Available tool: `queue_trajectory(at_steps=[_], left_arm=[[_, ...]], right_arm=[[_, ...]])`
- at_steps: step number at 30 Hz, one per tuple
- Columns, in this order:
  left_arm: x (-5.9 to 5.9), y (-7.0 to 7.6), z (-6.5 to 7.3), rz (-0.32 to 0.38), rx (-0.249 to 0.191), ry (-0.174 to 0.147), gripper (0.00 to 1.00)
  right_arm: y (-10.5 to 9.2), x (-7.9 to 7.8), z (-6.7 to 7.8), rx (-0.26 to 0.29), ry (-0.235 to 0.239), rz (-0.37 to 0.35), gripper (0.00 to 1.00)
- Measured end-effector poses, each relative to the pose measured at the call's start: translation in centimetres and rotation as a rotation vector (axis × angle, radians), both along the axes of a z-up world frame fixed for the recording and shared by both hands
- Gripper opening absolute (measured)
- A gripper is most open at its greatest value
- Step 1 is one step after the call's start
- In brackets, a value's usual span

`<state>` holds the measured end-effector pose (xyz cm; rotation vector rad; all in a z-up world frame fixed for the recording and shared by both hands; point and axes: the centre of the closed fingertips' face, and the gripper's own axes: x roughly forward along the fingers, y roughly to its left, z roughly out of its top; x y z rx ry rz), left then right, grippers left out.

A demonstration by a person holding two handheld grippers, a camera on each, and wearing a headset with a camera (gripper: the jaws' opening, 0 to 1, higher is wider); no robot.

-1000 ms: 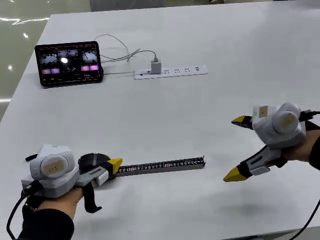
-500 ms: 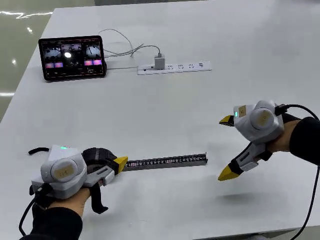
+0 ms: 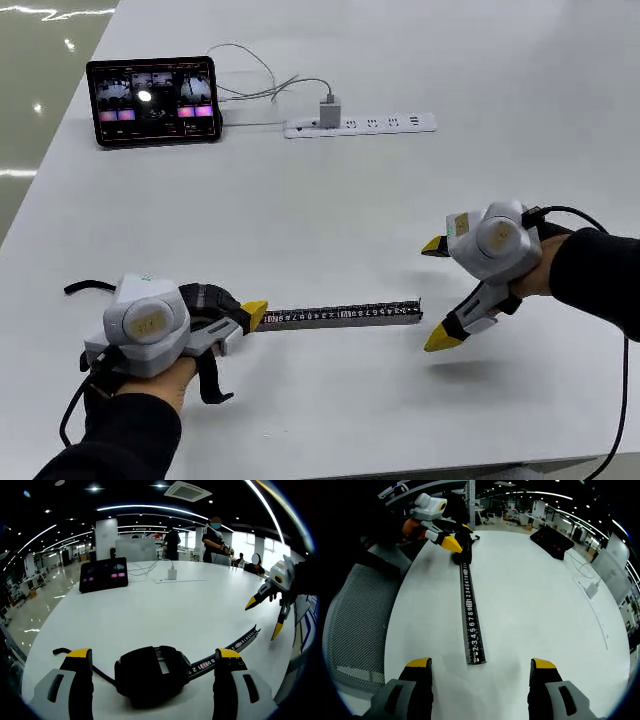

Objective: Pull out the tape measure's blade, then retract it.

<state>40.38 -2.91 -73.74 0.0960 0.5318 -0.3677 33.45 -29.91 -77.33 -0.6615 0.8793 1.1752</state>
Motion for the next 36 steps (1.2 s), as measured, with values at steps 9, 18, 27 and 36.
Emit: queue_trajectory(at_steps=[9,18,27,36], left_arm=[[-0.1,0.0,-0.4,-0.007,0.006,-0.004,0.94],[-0.1,-0.2,-0.4,-0.016,0.006,-0.005,0.95],[-0.3,-0.3,-0.8,-0.016,-0.001,0.013,0.94],[-0.2,-0.2,-0.9,0.005,-0.011,0.021,0.9]], right_arm=[[-0.4,-0.6,-0.5,-0.031,0.023,0.054,0.43],[0.0,-0.4,-0.8,-0.038,0.024,0.069,0.27],[0.2,-0.3,-1.6,-0.06,0.039,0.078,0.21],[0.7,-0.1,-2.0,-0.081,0.042,0.088,0.13]])
